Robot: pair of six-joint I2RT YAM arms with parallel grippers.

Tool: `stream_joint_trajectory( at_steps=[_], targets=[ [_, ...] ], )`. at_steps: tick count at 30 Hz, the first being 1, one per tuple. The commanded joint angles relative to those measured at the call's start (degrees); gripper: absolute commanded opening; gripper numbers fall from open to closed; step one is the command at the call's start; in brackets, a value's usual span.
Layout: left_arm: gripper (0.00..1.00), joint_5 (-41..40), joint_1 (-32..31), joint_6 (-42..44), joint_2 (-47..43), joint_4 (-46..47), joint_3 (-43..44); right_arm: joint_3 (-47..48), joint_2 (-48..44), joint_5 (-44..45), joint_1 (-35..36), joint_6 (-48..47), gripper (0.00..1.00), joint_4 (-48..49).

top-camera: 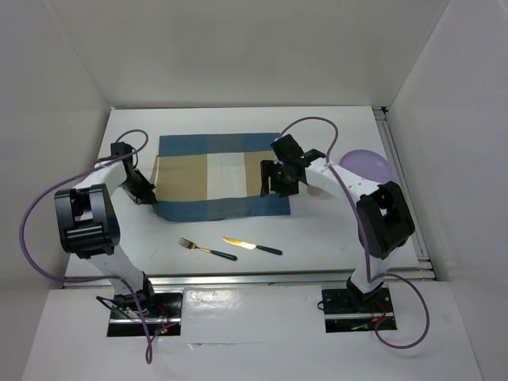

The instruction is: Set the dinner table for one person

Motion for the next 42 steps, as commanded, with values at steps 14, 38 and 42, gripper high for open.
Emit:
stream_joint_trajectory(
  at_steps=[14, 38, 42],
  targets=[
    [0.0, 5.83, -0.67, -2.93, -15.76, -7.34, 16.88, 2.05, 7.08, -7.78, 1.73, 4.71, 0.83, 4.15],
    [0.0, 7.5, -0.67, -2.93, -14.7, -7.34, 24.43, 22.96, 16.7, 9.87, 5.61, 8.95, 0.0, 4.16],
    [0.0, 10.05, -0.67, -4.77, -12.69, -8.39, 31.89, 34.61, 12.36, 8.65, 2.1, 3.85, 0.0, 1.64]
  ],
)
